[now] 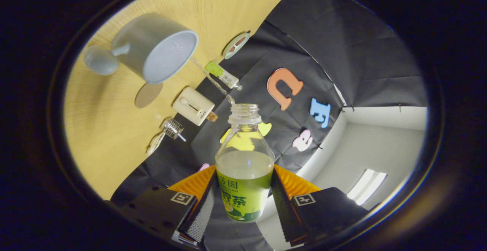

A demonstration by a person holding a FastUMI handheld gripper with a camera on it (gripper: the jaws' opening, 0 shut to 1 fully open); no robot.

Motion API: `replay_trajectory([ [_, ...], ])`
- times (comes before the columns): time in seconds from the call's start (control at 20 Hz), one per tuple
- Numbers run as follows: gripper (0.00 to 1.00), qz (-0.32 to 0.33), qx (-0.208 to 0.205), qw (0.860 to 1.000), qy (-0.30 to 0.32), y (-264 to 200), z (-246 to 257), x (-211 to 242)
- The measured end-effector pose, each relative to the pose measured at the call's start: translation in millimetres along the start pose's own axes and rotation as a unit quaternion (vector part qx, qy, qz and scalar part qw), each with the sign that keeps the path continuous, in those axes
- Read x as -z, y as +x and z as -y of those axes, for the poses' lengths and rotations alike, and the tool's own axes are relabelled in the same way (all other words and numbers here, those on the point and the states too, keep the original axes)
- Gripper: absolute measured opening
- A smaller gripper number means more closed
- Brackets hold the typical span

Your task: Take the bottle from table, then pour the juice into the cup, finally place the bottle on the coaster

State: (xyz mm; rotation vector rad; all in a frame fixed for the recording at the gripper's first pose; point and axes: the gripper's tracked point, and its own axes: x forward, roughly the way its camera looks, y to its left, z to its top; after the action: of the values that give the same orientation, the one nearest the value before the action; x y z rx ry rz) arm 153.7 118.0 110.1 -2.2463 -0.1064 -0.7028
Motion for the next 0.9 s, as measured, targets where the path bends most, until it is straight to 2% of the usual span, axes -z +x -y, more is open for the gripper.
replay_trajectory([
  [0.25, 0.80, 0.008, 0.012, 1.000, -0.017, -2, 5, -4],
  [0.7, 0.80, 0.004, 0.001, 1.000, -0.014, -2, -8, -5],
  [0.9, 0.80, -0.007, -0.031, 0.999, 0.029, -2, -28, 0],
])
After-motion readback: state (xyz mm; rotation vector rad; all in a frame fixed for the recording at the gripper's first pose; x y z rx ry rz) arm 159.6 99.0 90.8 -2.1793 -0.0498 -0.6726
